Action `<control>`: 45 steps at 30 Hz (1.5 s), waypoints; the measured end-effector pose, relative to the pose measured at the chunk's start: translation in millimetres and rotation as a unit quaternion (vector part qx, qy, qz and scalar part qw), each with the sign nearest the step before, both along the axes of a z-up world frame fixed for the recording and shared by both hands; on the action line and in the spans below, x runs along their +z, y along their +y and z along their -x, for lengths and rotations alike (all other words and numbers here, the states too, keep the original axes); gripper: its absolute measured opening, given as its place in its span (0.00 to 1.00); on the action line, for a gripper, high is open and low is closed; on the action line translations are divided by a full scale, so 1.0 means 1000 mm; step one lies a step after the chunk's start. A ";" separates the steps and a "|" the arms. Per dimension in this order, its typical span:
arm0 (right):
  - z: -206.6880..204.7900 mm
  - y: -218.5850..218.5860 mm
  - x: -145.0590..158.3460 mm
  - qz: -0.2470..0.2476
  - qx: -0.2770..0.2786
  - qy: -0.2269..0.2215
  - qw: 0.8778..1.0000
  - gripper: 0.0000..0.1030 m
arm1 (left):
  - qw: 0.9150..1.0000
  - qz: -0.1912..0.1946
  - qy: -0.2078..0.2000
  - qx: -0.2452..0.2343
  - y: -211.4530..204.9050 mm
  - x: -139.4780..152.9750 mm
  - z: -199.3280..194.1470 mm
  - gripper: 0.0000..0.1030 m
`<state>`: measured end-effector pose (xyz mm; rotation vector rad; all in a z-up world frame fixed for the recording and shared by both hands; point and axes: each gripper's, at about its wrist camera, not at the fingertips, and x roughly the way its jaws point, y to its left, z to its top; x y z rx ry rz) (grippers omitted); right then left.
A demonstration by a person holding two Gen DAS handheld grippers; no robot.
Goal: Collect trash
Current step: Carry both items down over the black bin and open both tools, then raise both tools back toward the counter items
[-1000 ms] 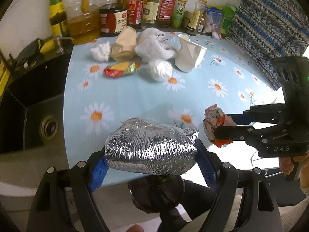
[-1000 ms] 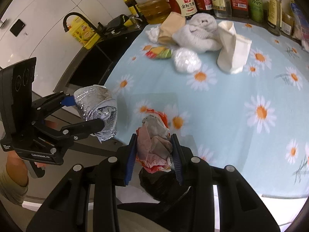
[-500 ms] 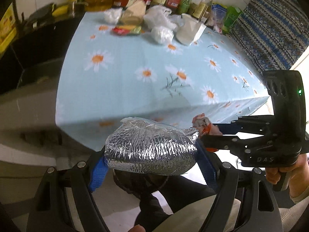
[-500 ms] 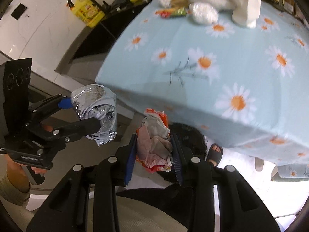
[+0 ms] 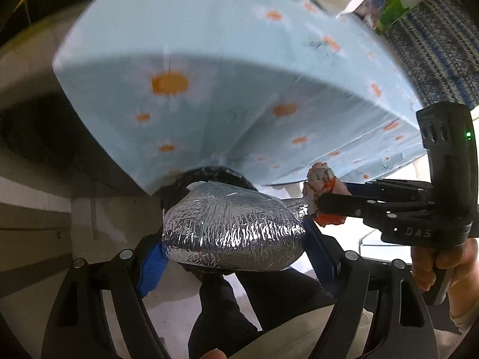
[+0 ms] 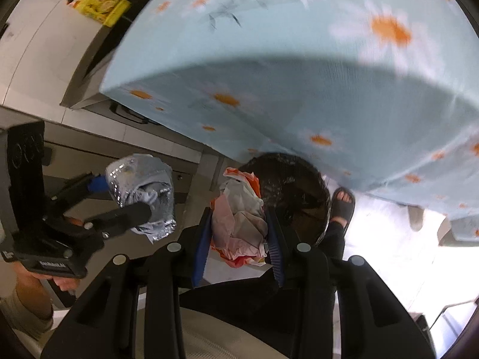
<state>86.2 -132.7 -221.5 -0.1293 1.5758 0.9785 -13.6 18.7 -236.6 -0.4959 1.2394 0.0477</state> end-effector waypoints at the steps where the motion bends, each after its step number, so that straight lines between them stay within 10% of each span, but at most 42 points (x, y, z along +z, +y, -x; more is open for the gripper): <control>1: 0.001 0.000 -0.005 0.003 -0.001 0.002 1.000 0.36 | 1.000 0.003 0.007 0.003 0.000 -0.008 0.000 0.77; 19: -0.022 -0.014 -0.021 0.009 -0.049 0.040 0.998 0.54 | 0.998 0.015 0.064 0.019 0.006 -0.044 -0.003 0.90; 45: -0.024 -0.038 0.050 -0.023 -0.055 -0.018 0.998 0.56 | 1.000 -0.002 -0.011 0.005 0.005 0.038 -0.004 0.90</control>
